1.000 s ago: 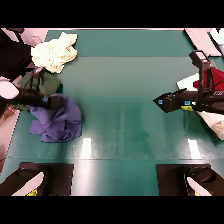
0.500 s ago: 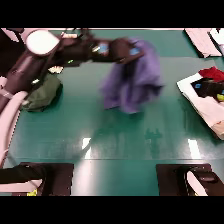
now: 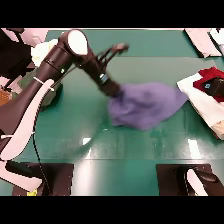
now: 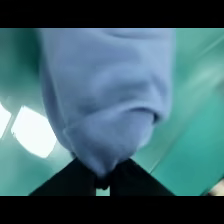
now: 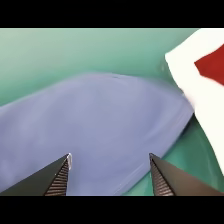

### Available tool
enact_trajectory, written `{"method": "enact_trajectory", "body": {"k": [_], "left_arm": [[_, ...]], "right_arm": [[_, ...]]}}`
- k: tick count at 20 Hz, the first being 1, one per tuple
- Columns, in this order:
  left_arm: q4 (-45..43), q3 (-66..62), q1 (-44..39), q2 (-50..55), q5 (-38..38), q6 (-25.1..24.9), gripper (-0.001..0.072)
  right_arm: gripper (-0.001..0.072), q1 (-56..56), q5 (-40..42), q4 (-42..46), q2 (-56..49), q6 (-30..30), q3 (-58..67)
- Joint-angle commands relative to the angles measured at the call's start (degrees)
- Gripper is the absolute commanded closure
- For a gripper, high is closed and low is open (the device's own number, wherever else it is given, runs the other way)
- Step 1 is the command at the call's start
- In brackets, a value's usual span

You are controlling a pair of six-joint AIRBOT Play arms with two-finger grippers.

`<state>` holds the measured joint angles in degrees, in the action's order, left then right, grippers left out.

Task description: Fold the shirts.

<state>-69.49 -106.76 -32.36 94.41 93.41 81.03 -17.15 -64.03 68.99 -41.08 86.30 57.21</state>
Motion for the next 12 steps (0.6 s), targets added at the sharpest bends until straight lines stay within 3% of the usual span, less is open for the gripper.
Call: {"method": "enact_trajectory", "body": {"k": [1,2,3,4,5,8,10,12], "left_arm": [[-17.05,10.93,1.16,0.33,11.89,1.03,0.0676],[-17.0,14.93,1.51,0.33,10.88,1.18,0.0676],[-16.59,18.84,2.14,0.33,10.19,1.73,0.0586],[-16.7,22.23,2.91,0.33,9.53,3.04,0.0427],[-16.68,24.81,3.74,0.33,8.61,4.04,0.0387],[-14.84,27.69,6.34,0.07,6.73,6.58,0.038],[-10.73,27.54,8.7,-2.4,2.71,6.64,0.0209],[-10.12,27.54,11.47,-6.43,-0.02,6.6,0.0205]], "right_arm": [[0.0165,-1.25,-5.03,-3.34,-4.61,-1.11,-1.57],[0.0165,-1.27,-6.56,-4.74,-5.84,-1.9,-3.39],[0.0165,-1.27,-7.19,-6.34,-6.8,-2.86,-5.35],[0.0165,-1.29,-6.82,-8.15,-7.54,-3.63,-7.89],[0.0165,-1.73,-5.99,-9.7,-8.39,-4.48,-10.21],[0.0161,-5.46,-5.57,-18.62,-14.62,-10.78,-15.06],[0.0155,-8.22,-6.45,-26.16,-19.82,-15.39,-16.22],[0.0155,-10.73,-5.95,-30.64,-24.09,-18.32,-16.41]]}}
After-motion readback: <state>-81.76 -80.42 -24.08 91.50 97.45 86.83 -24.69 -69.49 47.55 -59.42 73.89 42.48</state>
